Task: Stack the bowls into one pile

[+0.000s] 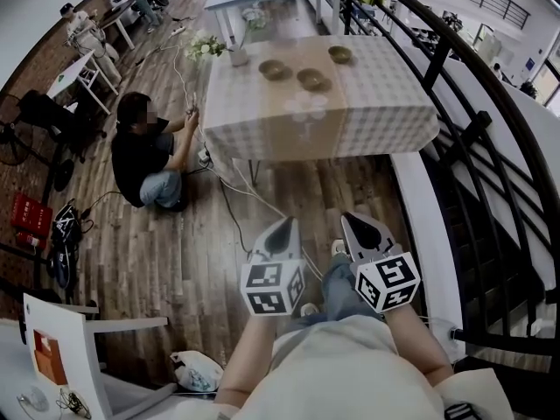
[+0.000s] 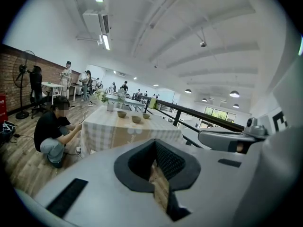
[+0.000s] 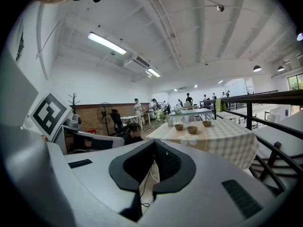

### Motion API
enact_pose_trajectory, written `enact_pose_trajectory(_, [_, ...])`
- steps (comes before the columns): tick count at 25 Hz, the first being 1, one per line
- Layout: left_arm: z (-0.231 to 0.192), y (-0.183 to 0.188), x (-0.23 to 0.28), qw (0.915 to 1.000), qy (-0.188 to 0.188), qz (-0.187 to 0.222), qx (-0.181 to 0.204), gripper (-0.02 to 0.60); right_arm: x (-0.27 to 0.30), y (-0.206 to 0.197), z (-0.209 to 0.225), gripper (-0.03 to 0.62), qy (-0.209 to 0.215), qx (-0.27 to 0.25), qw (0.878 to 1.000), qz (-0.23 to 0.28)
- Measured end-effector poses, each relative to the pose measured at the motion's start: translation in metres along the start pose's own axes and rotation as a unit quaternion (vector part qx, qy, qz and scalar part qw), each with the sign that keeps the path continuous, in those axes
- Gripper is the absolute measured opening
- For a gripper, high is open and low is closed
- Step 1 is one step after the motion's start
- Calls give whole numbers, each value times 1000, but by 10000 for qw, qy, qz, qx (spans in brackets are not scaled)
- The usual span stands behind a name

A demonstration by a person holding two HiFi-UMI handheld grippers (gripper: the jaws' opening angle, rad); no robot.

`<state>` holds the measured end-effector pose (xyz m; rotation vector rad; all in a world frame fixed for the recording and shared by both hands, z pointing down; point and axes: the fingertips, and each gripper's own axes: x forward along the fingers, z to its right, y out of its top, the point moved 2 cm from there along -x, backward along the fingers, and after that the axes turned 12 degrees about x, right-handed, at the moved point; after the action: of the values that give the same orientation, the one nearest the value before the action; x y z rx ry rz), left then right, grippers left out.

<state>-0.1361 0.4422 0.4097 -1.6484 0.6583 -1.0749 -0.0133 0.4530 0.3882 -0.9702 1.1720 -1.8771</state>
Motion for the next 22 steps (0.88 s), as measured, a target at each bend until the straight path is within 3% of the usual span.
enact_pose_trajectory(7, [-11,20,33,9999,69,103,-117,2,26,16,22,0,61,29,10000,-20])
enact_pose_trajectory(22, [-46,76,156,9993,331,41,-162,2,134,81,110,0,225,-191,9995,-101])
